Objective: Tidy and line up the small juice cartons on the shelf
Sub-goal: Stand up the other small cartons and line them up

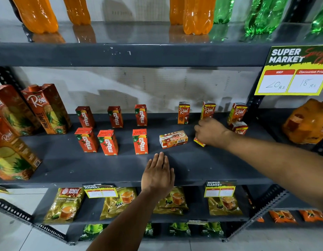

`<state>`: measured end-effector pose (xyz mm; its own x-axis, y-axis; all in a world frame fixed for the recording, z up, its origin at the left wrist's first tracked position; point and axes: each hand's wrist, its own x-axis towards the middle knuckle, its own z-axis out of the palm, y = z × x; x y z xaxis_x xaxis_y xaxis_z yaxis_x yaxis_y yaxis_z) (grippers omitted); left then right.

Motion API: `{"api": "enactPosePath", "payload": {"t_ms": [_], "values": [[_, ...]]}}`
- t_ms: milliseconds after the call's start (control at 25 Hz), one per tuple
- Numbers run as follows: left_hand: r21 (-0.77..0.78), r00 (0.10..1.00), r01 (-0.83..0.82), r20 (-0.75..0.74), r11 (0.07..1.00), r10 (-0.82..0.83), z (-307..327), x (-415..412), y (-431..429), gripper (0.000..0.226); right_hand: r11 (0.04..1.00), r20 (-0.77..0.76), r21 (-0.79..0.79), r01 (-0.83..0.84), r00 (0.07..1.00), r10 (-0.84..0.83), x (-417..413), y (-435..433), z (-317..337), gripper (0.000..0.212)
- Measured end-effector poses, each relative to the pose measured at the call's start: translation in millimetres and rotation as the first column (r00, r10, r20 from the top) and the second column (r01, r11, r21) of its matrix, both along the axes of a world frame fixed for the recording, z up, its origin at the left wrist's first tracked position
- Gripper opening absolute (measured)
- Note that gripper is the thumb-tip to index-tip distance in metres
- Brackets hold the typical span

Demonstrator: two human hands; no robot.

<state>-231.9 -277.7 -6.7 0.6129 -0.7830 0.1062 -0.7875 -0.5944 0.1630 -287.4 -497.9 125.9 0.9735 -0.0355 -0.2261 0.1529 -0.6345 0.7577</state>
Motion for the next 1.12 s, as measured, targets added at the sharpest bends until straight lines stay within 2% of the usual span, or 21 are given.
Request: {"api": "enactPosePath", "payload": {"t_ms": [40,80,120,160,200,240,320,360,440,600,640,720,760,800,840,880,920,960,1000,1080,1120], "values": [[-0.004,1.0,0.001,0.001,1.0,-0.001,0,0,0,0.065,0.982,0.148,0.17,0.081,0.983,-0.107,-5,-5,-3,0.036],[-0.007,1.0,0.001,0.002,1.0,-0.001,-1,0,0,0.066,0.904,0.291,0.405,0.138,0.918,-0.27,-10,-10,-9,0.041],[-0.008,1.0,-0.003,0.005,1.0,0.003,-1,1,0,0.066,0.758,0.393,0.642,0.121,0.796,-0.46,-16,-10,-18,0.044],[-0.009,1.0,-0.008,0.011,1.0,0.008,-1,1,0,0.066,0.583,0.427,0.811,0.038,0.643,-0.636,-22,-7,-32,0.044],[-0.009,1.0,-0.01,0.015,1.0,0.01,0,1,0,0.066,0.418,0.409,0.903,-0.093,0.482,-0.775,-27,0,-48,0.041],[-0.008,1.0,-0.006,0.016,1.0,0.007,0,0,0,0.066,0.304,0.371,0.922,-0.239,0.324,-0.87,-28,7,-64,0.039],[0.003,1.0,-0.003,0.008,1.0,0.003,1,0,0,0.065,0.21,0.273,0.875,-0.436,0.086,-0.958,-27,20,-90,0.042],[0.006,1.0,-0.004,0.007,1.0,0.004,1,-1,0,0.065,0.192,0.229,0.856,-0.48,0.02,-0.973,-26,24,-98,0.046],[0.015,1.0,-0.006,0.012,1.0,0.006,2,0,1,0.064,0.179,0.194,0.837,-0.517,-0.027,-0.981,-24,27,-102,0.051],[0.016,1.0,-0.012,0.018,1.0,0.012,4,-1,1,0.063,0.116,0.143,0.838,-0.532,0.01,-0.99,-27,34,-95,0.062],[0.018,1.0,-0.01,0.014,1.0,0.009,4,-1,1,0.063,0.166,0.181,0.834,-0.526,-0.023,-0.983,-30,41,-92,0.07],[0.017,1.0,-0.01,0.009,1.0,0.01,3,-1,0,0.064,0.469,0.506,0.725,-0.505,-0.073,-0.859,-35,59,-87,0.077],[0.013,1.0,-0.011,0.009,1.0,0.011,3,0,0,0.065,0.569,0.666,0.635,-0.522,-0.003,-0.746,-33,69,-83,0.069],[0.01,1.0,-0.007,0.008,1.0,0.007,2,1,0,0.066,0.551,0.738,0.612,-0.567,0.16,-0.655,-26,73,-77,0.057],[0.007,1.0,0.0,0.008,1.0,0.0,1,2,-1,0.066,0.454,0.71,0.681,-0.574,0.367,-0.601,-15,75,-68,0.045],[0.007,1.0,0.005,0.01,1.0,-0.005,0,2,-1,0.067,0.357,0.599,0.797,-0.486,0.562,-0.571,-1,73,-58,0.04],[0.004,1.0,0.007,0.011,1.0,-0.007,0,1,0,0.067,0.309,0.463,0.886,-0.346,0.698,-0.547,16,70,-50,0.045],[-0.002,1.0,0.008,0.009,1.0,-0.008,0,1,0,0.068,0.355,0.37,0.912,-0.204,0.781,-0.502,33,65,-45,0.054],[-0.012,1.0,0.006,0.003,1.0,-0.006,0,2,0,0.069,0.463,0.322,0.881,-0.096,0.839,-0.438,48,59,-42,0.061],[-0.031,1.0,0.0,-0.009,1.0,-0.001,-1,3,0,0.071,0.683,0.221,0.729,0.044,0.929,-0.296,70,50,-42,0.07],[-0.035,1.0,0.002,-0.013,0.999,-0.003,-1,3,-1,0.071,0.733,0.154,0.673,0.099,0.951,-0.27,77,46,-45,0.073]]}}
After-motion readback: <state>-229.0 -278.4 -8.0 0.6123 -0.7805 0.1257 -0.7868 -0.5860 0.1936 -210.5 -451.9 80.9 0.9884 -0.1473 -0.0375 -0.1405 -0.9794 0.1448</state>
